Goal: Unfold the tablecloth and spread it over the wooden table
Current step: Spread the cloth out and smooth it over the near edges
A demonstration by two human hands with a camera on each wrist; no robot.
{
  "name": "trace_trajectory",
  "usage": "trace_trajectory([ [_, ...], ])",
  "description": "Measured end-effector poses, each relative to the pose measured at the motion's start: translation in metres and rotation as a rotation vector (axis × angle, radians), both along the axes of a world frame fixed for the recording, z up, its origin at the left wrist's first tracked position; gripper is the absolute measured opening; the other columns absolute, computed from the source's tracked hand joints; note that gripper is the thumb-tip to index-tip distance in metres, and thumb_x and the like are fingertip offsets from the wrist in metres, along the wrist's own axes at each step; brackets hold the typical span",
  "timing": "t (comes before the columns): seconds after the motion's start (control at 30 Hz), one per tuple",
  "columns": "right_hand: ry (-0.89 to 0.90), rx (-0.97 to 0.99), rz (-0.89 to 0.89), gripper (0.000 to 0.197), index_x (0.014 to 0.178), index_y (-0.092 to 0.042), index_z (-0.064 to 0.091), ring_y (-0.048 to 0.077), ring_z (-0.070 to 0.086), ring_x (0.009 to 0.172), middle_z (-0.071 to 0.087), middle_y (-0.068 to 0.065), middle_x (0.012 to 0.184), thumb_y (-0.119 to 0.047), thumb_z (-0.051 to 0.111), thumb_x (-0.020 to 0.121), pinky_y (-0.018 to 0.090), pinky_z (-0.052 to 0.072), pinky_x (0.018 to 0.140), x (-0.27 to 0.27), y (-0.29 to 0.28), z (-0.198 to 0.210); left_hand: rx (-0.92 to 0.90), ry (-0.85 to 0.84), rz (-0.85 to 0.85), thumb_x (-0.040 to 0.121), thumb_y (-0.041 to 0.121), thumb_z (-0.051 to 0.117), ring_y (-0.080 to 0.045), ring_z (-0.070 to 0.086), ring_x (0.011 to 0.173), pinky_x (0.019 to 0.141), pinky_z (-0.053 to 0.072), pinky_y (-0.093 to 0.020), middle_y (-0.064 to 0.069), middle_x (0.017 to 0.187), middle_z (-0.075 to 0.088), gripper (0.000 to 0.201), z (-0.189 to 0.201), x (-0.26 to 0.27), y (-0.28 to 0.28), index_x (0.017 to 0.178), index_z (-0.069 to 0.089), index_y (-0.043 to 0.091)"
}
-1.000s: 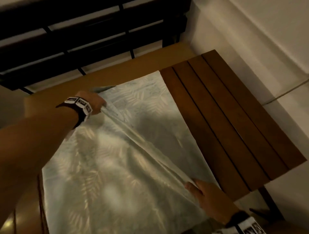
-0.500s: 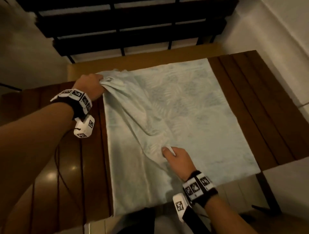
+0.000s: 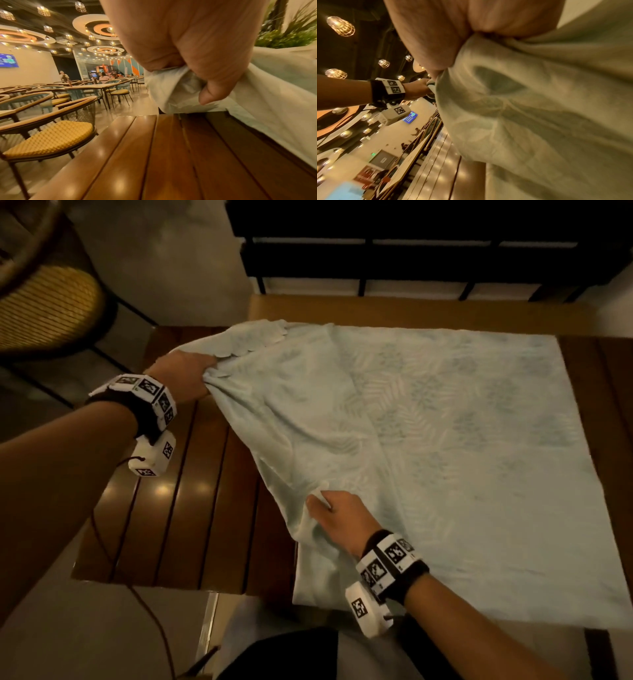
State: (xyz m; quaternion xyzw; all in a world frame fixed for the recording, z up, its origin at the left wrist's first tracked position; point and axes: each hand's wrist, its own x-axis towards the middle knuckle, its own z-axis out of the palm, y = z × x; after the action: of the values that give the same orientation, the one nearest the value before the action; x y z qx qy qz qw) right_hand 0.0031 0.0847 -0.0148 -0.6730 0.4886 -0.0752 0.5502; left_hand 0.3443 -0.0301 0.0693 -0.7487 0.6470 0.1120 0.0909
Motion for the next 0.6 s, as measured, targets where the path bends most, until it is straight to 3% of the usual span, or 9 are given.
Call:
trace_trajectory([
  [0.17,-0.008,0.016,0.12,0.044,0.067,-0.008,0.051,0.014,0.05,0.056,0.06,0.015,0.067,-0.041,0.049,0.096,0.039,0.046,0.06,0.07,0.021,0.011,-0.015,-0.046,0.033,0.096,0.027,0.057,-0.039,0.054,0.124,0.106,0.039,-0.047,-0.021,0.132,0.059,0.037,-0.002,0.067,0.007,0.126,0.062,0.006],
  [0.27,-0.028,0.05,0.175,0.041,0.064,-0.012,0.049,0.019,0.052,0.056,0.055,0.011,0.064,-0.037,0.049,0.097,0.038,0.045,0.06,0.118,0.039,0.018,-0.024,-0.098,-0.009,0.095,0.032,0.055,-0.037,0.06,0.117,0.1,0.046,-0.047,-0.017,0.126,0.064,0.033,-0.004,0.107,0.0,0.118,0.066,0.011],
  [0.37,-0.038,0.098,0.179,0.043,0.067,-0.015,0.052,0.017,0.054,0.057,0.057,0.007,0.068,-0.045,0.046,0.097,0.035,0.045,0.06,0.173,0.06,0.023,-0.008,-0.191,-0.103,0.092,0.032,0.058,-0.037,0.063,0.104,0.089,0.051,-0.045,-0.016,0.115,0.069,0.027,-0.007,0.149,-0.014,0.109,0.068,0.014],
  [0.47,-0.032,0.142,0.189,0.042,0.072,-0.018,0.057,0.017,0.057,0.065,0.06,0.005,0.073,-0.047,0.044,0.099,0.03,0.045,0.063,0.229,0.076,0.028,-0.018,-0.252,-0.191,0.088,0.03,0.062,-0.039,0.062,0.095,0.082,0.051,-0.043,-0.016,0.106,0.07,0.022,-0.008,0.186,-0.036,0.103,0.068,0.015],
  [0.57,-0.099,0.207,0.165,0.041,0.084,-0.007,0.066,0.018,0.055,0.071,0.062,0.011,0.078,-0.039,0.046,0.101,0.011,0.036,0.058,0.281,0.084,0.036,0.018,-0.336,-0.253,0.088,0.03,0.058,-0.039,0.063,0.091,0.082,0.052,-0.045,-0.016,0.1,0.072,0.019,-0.013,0.222,-0.064,0.096,0.067,0.015],
  [0.6,-0.119,0.216,0.164,0.041,0.087,-0.004,0.066,0.019,0.055,0.072,0.064,0.015,0.081,-0.037,0.047,0.101,0.009,0.035,0.058,0.298,0.085,0.037,0.018,-0.371,-0.285,0.088,0.029,0.058,-0.039,0.063,0.09,0.082,0.052,-0.046,-0.016,0.099,0.072,0.016,-0.013,0.228,-0.07,0.093,0.066,0.016],
])
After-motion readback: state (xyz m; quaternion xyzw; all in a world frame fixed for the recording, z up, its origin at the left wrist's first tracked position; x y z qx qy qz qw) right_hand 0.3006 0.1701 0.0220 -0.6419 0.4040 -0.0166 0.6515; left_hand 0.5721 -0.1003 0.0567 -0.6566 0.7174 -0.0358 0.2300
